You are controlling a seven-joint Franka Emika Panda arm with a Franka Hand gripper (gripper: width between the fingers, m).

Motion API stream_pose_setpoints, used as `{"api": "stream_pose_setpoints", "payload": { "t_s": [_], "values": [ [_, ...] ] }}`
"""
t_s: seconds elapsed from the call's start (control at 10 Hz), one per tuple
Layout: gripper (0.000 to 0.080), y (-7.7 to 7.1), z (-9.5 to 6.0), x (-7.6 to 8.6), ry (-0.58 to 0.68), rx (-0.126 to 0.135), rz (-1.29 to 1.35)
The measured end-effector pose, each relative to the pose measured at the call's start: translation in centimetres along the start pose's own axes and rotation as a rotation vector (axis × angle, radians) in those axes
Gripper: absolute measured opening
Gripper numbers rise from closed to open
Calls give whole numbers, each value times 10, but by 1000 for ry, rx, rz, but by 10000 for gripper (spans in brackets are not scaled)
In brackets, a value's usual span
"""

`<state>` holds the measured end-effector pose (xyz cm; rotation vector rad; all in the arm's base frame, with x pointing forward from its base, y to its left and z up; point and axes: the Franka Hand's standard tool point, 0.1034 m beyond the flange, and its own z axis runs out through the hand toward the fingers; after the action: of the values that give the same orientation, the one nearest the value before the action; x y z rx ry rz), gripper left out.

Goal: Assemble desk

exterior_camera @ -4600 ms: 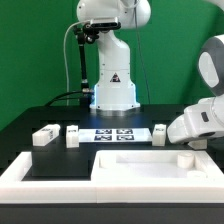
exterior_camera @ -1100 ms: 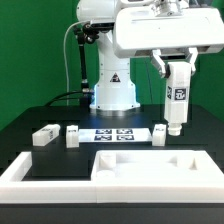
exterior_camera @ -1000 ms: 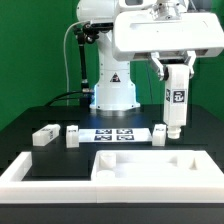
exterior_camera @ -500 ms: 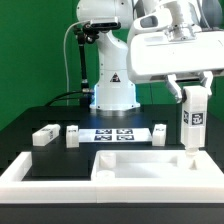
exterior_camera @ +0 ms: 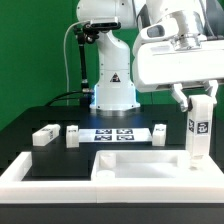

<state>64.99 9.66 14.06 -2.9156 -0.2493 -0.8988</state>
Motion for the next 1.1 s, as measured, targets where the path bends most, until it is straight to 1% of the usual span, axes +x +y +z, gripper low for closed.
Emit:
{"api": "stream_pose_setpoints", "payload": {
  "t_s": [0.2,0.6,0.8,0.9,1.1],
  "values": [
    [290,4,1,4,6,-4,3],
    [290,3,8,-1,10,-5,3],
    [290,1,12,-1,38,-9,1],
    [290,-1,15,-2,33,-6,-1],
    [290,-2,16,-2,63,-13,-3]
  ]
}}
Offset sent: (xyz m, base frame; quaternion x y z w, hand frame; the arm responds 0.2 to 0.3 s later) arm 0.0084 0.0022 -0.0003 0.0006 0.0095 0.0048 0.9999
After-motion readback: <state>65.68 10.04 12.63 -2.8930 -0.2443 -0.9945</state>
